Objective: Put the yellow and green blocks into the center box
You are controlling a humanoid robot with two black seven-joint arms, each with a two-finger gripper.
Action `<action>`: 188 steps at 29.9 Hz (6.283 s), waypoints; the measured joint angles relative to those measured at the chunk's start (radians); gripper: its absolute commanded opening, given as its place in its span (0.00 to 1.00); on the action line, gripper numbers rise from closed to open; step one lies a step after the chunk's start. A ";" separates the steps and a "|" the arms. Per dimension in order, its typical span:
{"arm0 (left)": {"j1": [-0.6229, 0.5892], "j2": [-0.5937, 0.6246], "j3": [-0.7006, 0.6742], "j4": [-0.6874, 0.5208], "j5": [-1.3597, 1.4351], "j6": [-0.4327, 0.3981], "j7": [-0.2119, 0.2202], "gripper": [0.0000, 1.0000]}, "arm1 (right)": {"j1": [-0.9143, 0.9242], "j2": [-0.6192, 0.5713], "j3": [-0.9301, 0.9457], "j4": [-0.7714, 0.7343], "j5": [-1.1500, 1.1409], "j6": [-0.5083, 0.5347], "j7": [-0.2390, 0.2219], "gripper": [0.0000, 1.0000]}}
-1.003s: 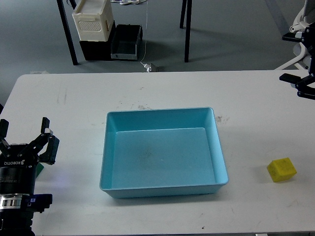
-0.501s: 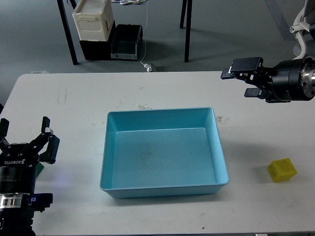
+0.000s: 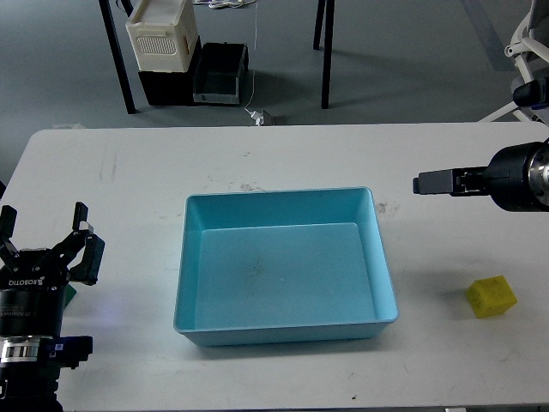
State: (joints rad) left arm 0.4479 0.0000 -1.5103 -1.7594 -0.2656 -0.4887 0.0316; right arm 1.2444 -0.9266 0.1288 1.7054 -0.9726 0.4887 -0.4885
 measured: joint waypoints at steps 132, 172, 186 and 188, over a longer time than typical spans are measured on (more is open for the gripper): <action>-0.011 0.000 0.018 0.035 0.009 0.000 -0.001 1.00 | 0.076 0.913 -0.226 -0.465 -0.080 0.000 0.000 0.00; -0.012 0.000 0.020 0.061 0.009 0.000 0.001 1.00 | 0.252 0.642 0.084 -0.578 0.263 0.000 0.000 1.00; -0.047 0.000 0.022 0.066 0.009 0.000 0.001 1.00 | 0.035 0.415 0.514 -0.676 0.587 0.000 0.000 1.00; -0.052 0.000 0.022 0.066 0.009 0.000 0.001 1.00 | -0.006 0.414 0.592 -0.691 0.590 -0.009 0.000 1.00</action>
State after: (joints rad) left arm 0.3961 0.0000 -1.4887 -1.6935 -0.2563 -0.4887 0.0322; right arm 1.2380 -0.5124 0.7203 1.0143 -0.3826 0.4801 -0.4888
